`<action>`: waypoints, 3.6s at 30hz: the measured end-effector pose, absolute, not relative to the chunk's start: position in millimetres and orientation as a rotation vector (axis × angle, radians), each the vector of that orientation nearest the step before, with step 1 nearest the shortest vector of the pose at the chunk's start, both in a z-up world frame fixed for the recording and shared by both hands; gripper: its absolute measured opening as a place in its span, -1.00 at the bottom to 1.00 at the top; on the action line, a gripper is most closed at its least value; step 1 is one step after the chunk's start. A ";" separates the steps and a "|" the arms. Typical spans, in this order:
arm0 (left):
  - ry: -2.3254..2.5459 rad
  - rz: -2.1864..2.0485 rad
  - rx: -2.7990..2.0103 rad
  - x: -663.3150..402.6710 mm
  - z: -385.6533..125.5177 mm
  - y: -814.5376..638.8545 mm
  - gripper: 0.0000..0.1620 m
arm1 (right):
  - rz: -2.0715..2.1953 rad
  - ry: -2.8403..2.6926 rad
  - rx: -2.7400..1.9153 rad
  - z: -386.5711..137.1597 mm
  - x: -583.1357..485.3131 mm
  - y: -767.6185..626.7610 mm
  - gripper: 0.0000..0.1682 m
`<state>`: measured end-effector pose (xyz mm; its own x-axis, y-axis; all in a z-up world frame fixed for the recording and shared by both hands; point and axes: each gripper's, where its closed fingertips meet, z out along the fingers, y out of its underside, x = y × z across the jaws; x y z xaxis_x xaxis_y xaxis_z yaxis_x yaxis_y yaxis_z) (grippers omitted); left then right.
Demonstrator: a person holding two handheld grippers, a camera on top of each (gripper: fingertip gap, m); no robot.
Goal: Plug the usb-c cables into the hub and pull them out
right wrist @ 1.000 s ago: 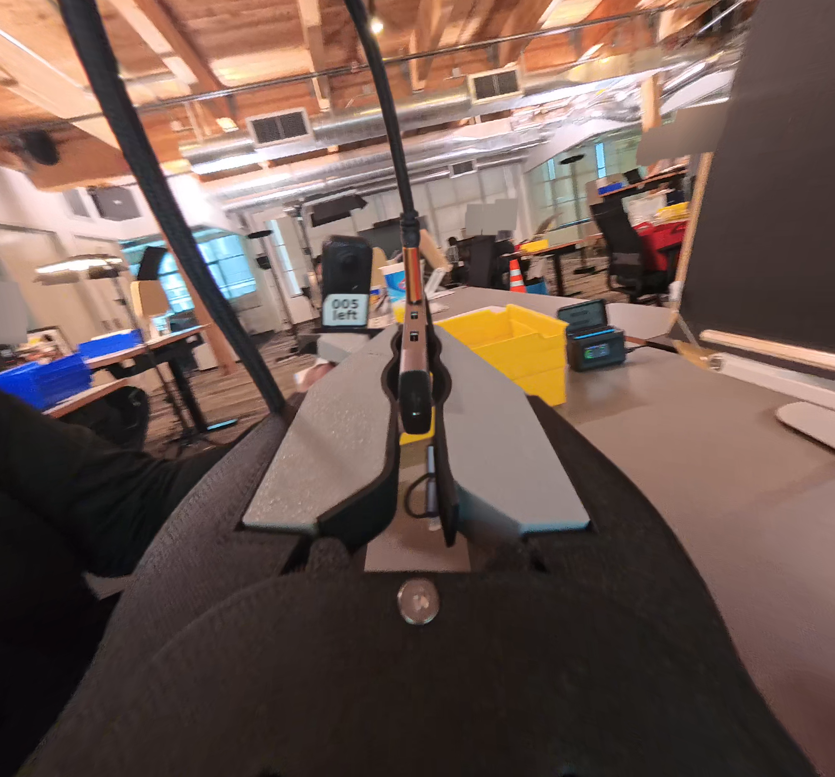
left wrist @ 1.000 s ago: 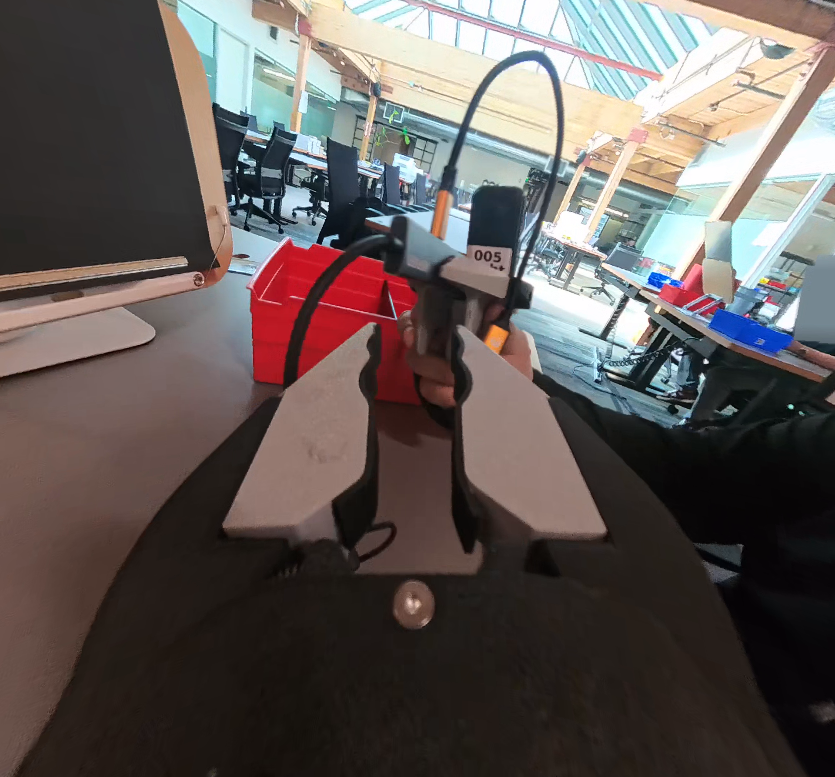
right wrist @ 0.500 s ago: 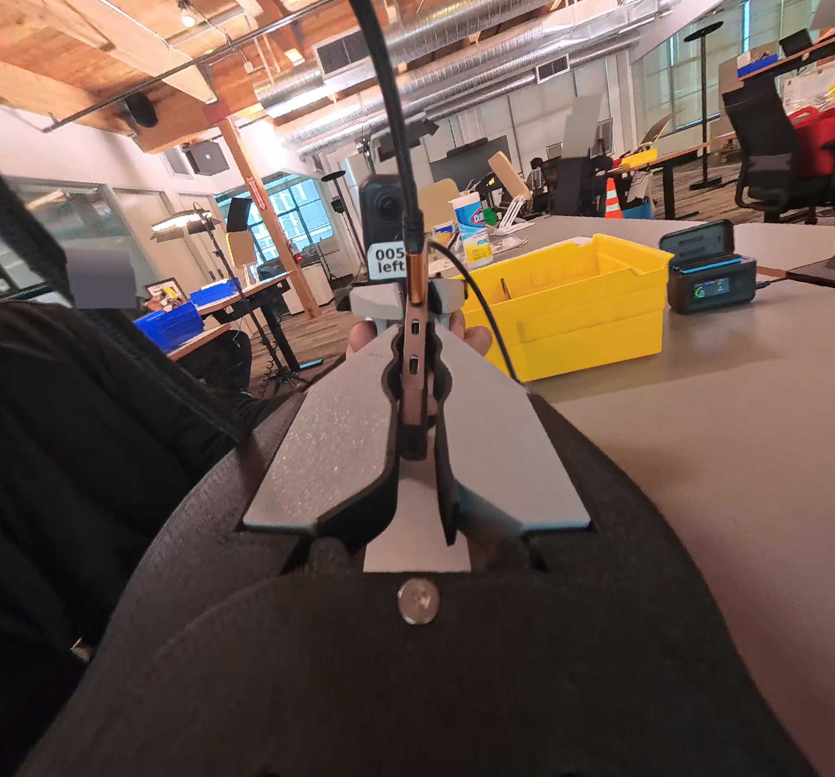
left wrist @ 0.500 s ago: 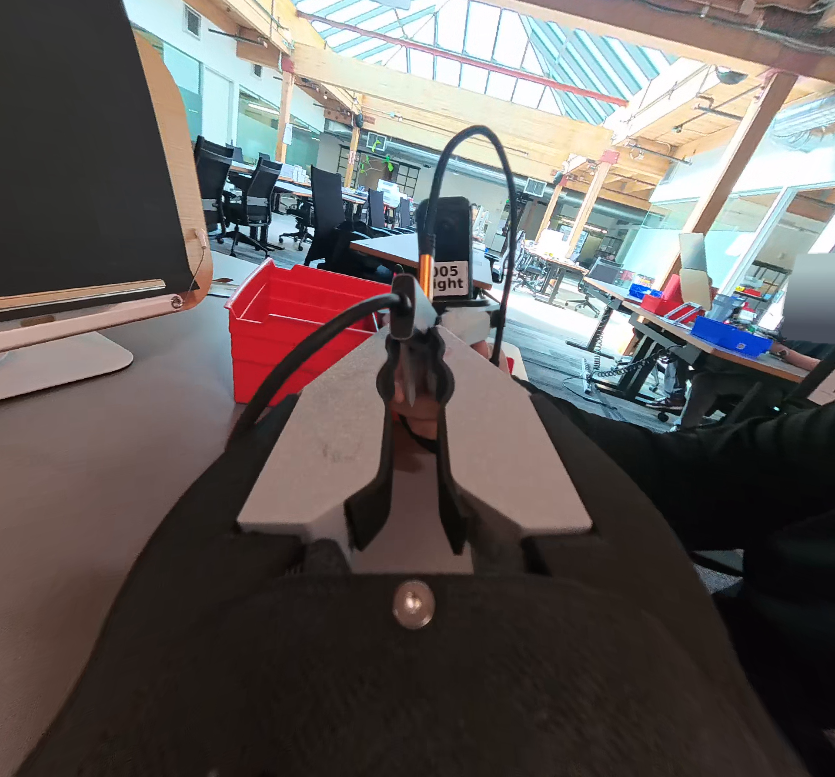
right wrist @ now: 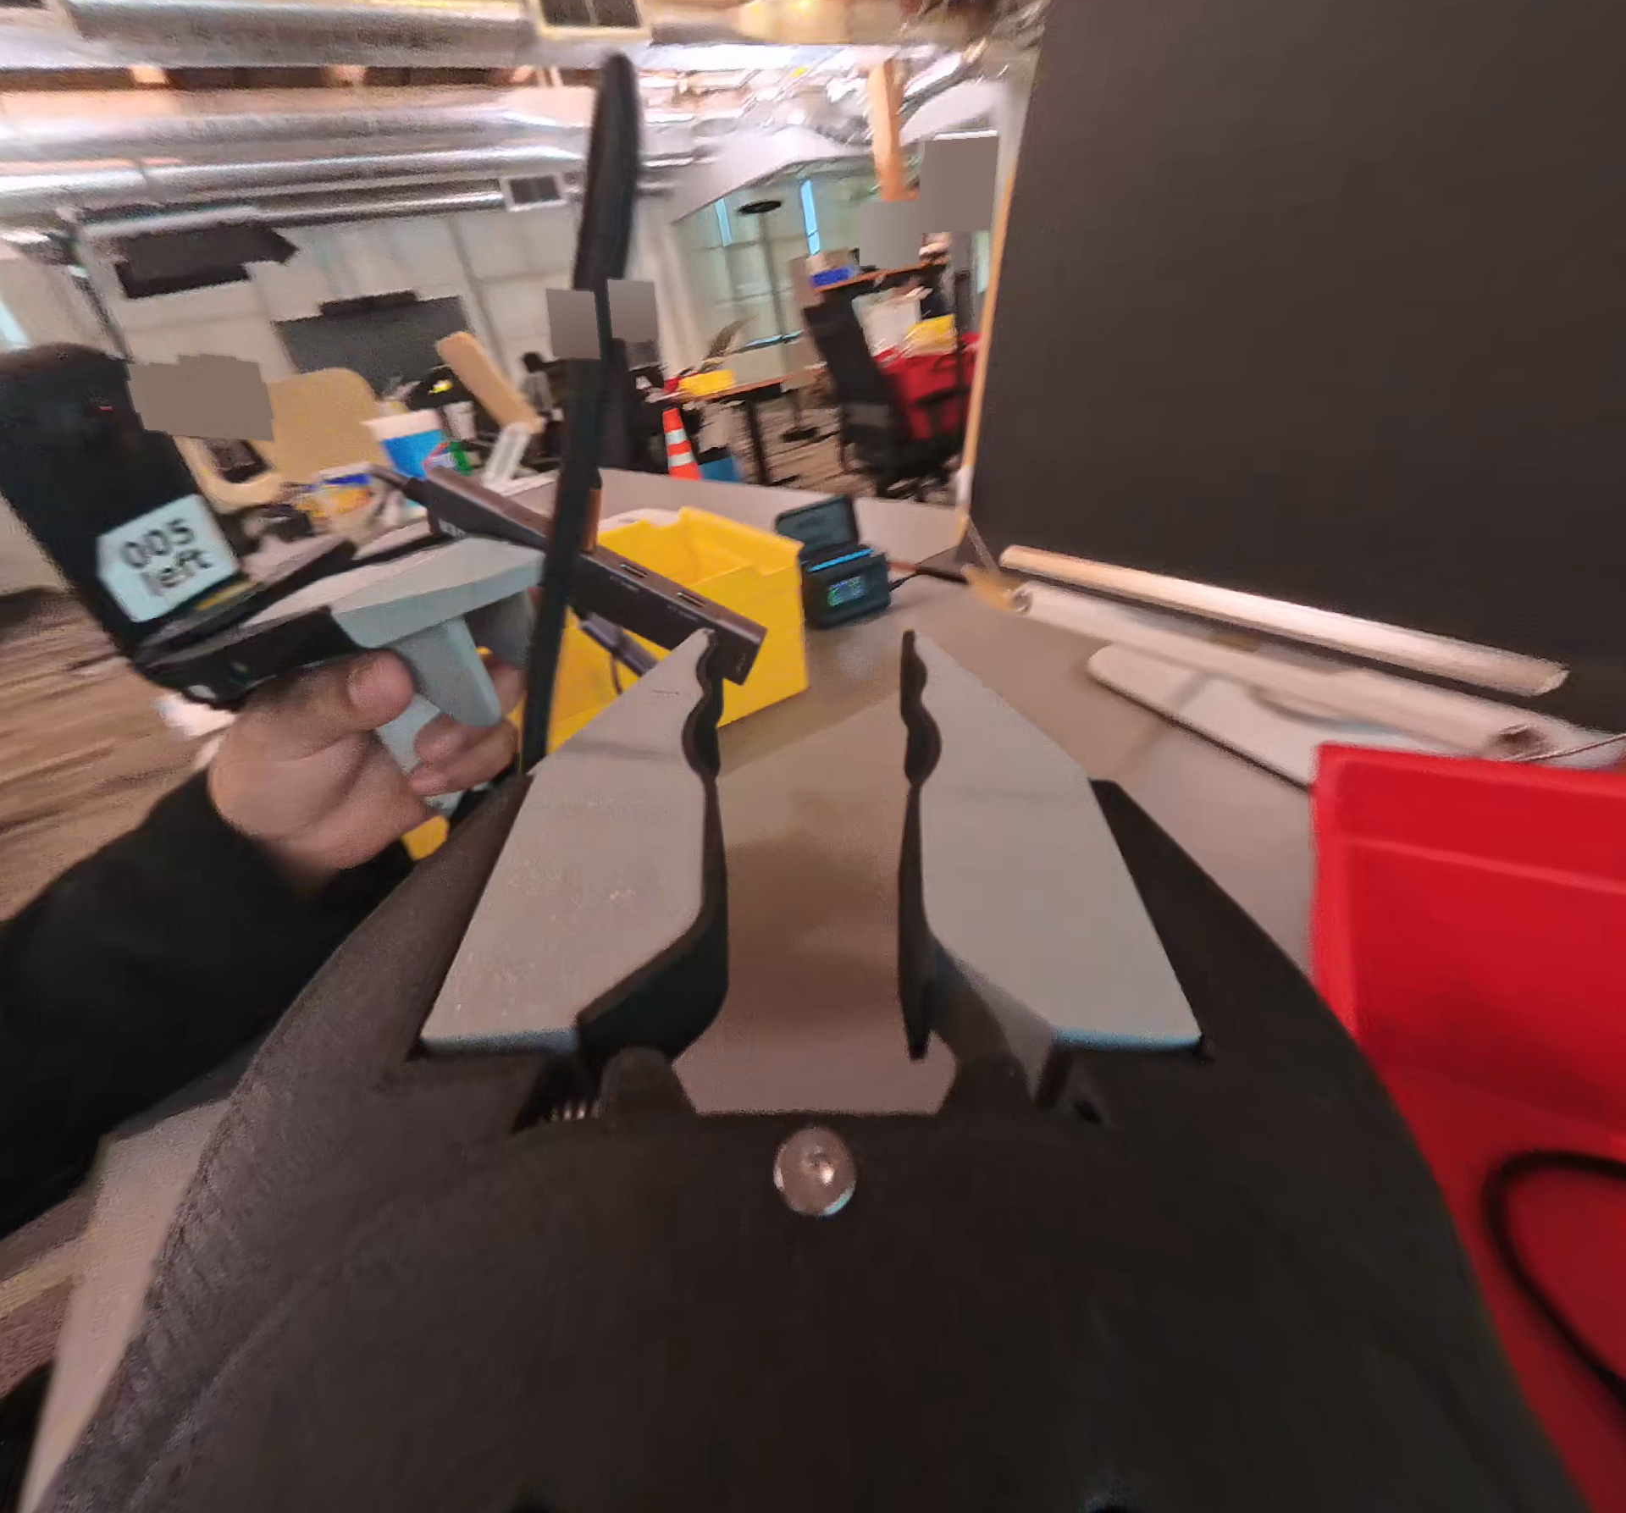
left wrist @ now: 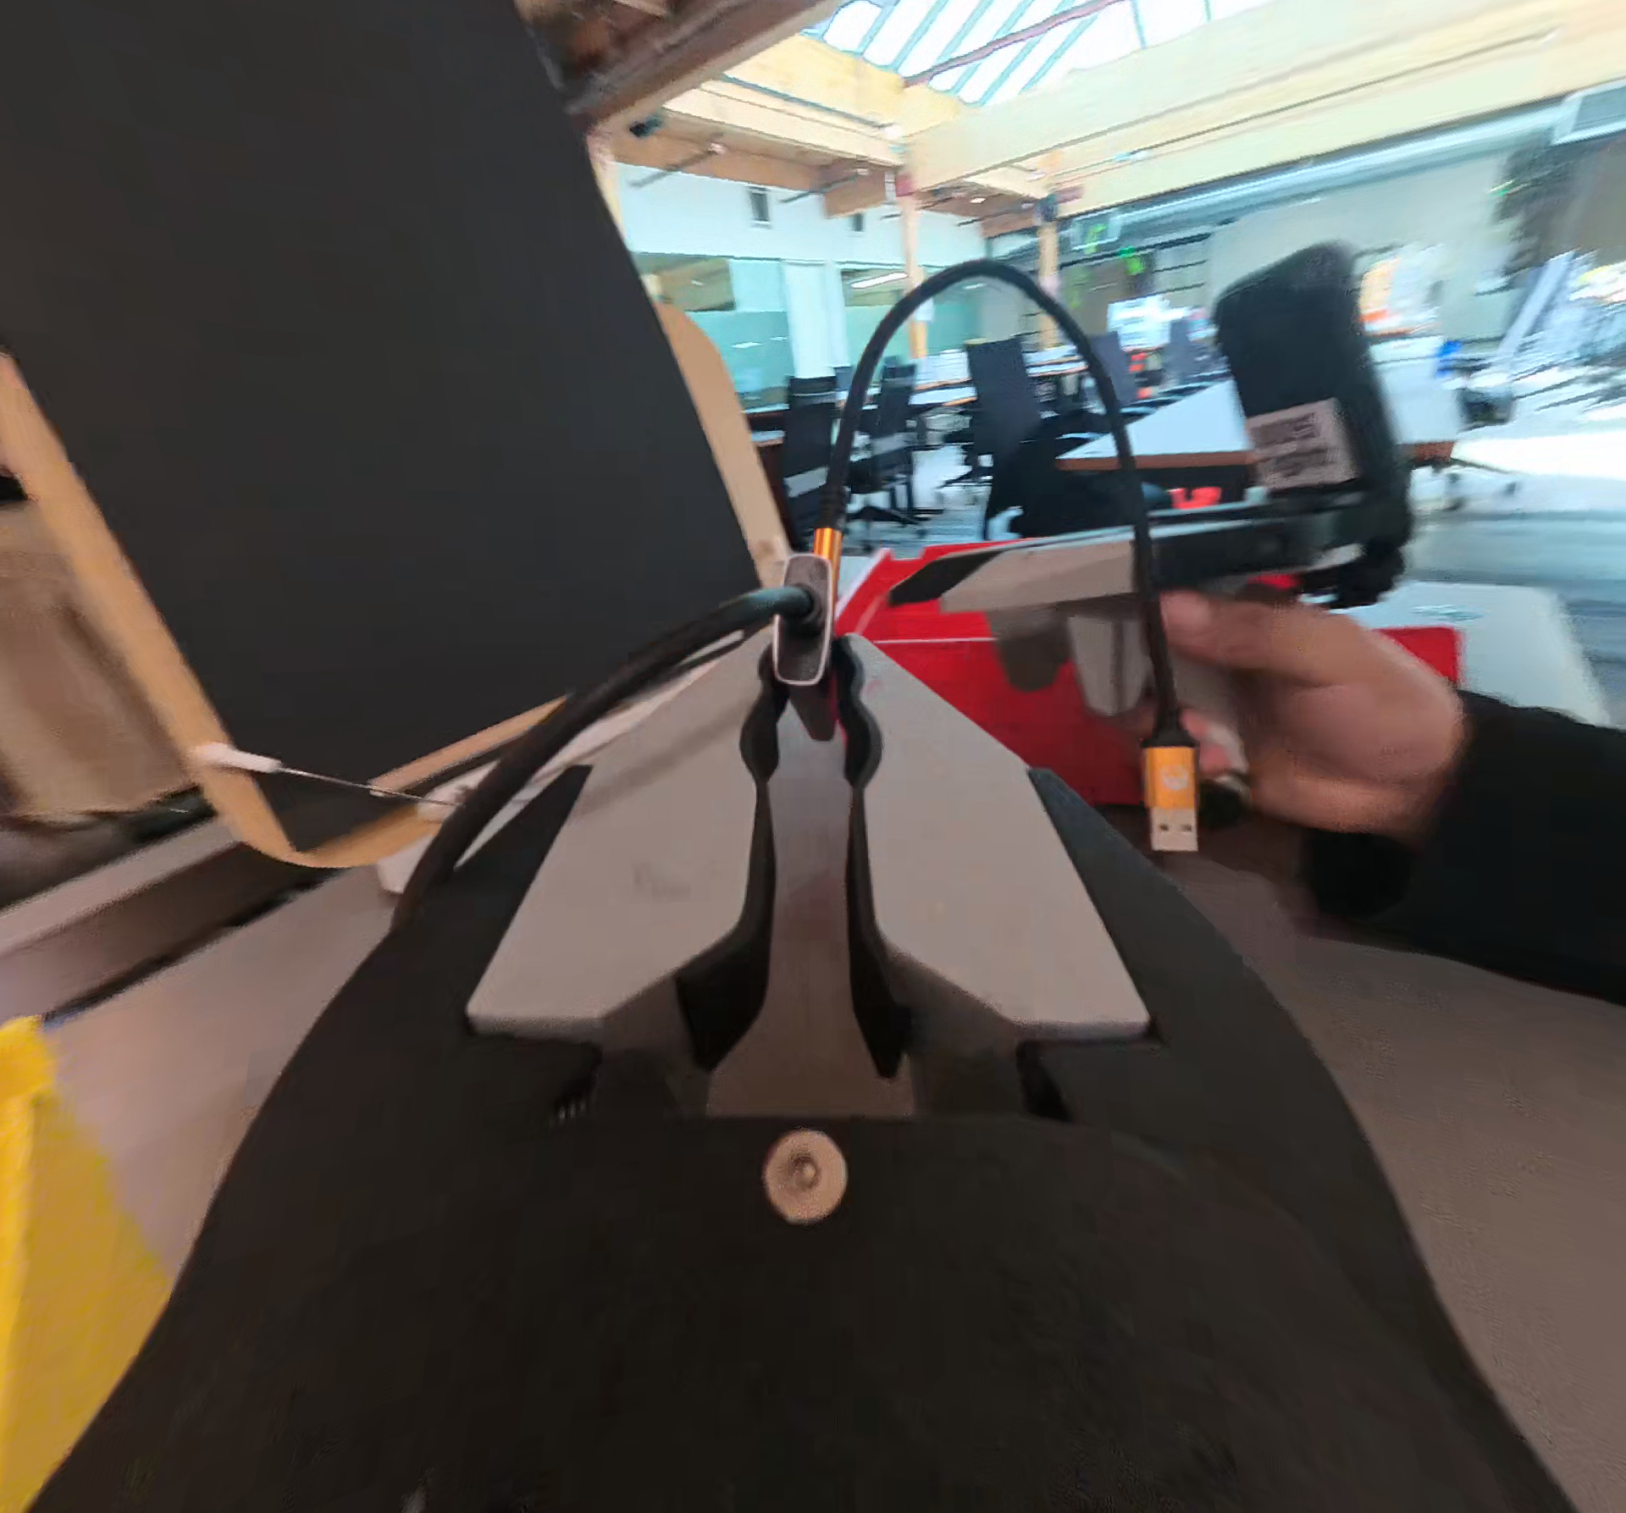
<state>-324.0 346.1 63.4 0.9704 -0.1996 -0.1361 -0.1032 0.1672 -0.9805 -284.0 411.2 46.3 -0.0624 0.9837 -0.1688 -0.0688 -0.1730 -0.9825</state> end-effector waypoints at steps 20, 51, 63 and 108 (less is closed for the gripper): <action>0.423 0.325 -1.369 -296.9 50.9 359.2 -0.90 | 1.898 -1.060 -1.256 60.5 -287.5 369.0 -0.66; 0.344 0.338 -1.433 -294.8 39.5 368.7 -0.91 | 1.837 -1.128 -1.318 38.7 -299.8 367.2 -0.90; 0.347 0.339 -1.436 -292.2 37.5 370.3 -0.90 | 1.881 -1.097 -1.319 38.2 -301.7 369.0 -0.88; 0.004 0.265 -1.332 -335.5 63.7 358.0 -0.90 | 1.786 -0.698 -1.208 70.9 -342.9 356.3 -0.92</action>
